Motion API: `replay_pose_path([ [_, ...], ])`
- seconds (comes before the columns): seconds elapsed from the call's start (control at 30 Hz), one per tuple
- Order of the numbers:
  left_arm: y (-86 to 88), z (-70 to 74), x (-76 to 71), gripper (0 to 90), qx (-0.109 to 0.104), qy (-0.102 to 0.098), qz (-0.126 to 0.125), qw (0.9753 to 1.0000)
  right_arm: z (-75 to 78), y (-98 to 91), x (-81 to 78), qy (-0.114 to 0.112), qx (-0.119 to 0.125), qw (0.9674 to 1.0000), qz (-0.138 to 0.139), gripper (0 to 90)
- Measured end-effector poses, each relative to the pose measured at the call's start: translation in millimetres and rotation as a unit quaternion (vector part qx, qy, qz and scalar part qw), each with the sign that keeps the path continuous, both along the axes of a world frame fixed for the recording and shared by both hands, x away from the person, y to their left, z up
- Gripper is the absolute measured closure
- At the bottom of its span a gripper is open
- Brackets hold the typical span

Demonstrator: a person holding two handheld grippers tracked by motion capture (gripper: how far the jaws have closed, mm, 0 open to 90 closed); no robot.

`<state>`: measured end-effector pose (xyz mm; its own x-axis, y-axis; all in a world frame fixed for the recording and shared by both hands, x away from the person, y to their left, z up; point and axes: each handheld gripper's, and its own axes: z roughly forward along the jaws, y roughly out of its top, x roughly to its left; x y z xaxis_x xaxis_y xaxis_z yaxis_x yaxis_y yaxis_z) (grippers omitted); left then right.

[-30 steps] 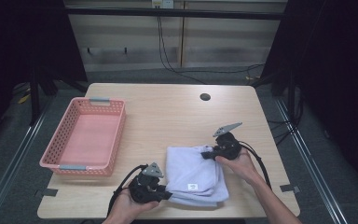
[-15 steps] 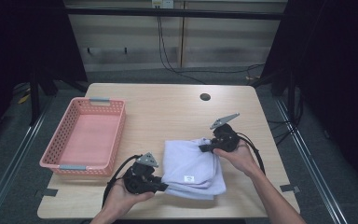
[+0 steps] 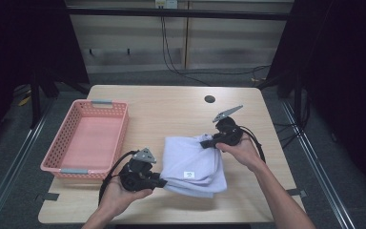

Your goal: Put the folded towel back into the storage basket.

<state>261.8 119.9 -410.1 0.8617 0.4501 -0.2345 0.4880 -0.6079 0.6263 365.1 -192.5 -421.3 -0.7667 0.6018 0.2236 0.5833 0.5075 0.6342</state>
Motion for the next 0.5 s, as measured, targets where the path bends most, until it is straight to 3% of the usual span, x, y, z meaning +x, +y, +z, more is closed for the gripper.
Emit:
replay_pose_path([
  [0.5, 20.1, 23.9, 8.8, 72.8, -0.011, -0.017, 0.027, 0.9994, 28.6, 16.3, 21.7, 0.003, 0.023, 0.9997, 0.0, 73.5],
])
